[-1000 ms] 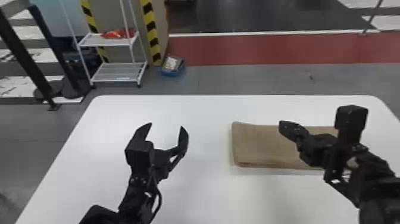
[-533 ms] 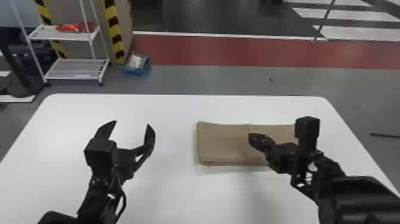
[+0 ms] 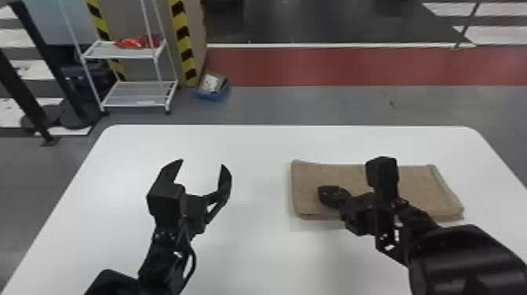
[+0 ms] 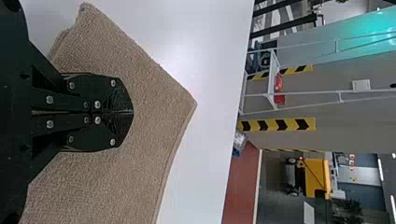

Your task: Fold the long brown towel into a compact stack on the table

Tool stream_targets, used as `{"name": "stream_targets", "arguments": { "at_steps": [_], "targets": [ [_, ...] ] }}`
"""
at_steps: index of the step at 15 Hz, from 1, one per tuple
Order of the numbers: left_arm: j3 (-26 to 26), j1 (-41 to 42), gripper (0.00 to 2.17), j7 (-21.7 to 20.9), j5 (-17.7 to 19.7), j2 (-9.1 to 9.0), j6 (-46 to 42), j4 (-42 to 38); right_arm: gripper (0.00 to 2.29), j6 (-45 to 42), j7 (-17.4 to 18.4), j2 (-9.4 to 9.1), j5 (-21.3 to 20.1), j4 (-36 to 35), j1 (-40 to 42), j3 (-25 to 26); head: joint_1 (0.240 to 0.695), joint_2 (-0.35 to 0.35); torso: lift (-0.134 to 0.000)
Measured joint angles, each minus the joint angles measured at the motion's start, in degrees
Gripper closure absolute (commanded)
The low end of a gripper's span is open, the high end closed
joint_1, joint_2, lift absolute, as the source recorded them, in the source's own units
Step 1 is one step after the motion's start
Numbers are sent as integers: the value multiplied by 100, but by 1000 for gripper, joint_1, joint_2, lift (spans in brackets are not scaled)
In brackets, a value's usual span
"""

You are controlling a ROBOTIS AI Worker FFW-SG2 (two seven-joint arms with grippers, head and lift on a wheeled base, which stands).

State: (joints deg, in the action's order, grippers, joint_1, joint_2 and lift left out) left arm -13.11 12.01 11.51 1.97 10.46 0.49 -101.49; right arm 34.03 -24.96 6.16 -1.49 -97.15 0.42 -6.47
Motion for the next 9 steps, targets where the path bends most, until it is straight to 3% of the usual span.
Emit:
{"name": "stream_targets", "arguments": {
  "at_steps": [6, 9],
  "targets": [
    [-2, -23, 140, 0, -12, 2, 17, 21, 1949, 318, 10, -147, -124, 3, -16, -412, 695, 97, -112],
    [-39, -23, 140, 8, -13, 0, 17, 19, 1949, 413, 9, -315, -164, 3, -25, -698, 695, 124, -112]
  ]
}}
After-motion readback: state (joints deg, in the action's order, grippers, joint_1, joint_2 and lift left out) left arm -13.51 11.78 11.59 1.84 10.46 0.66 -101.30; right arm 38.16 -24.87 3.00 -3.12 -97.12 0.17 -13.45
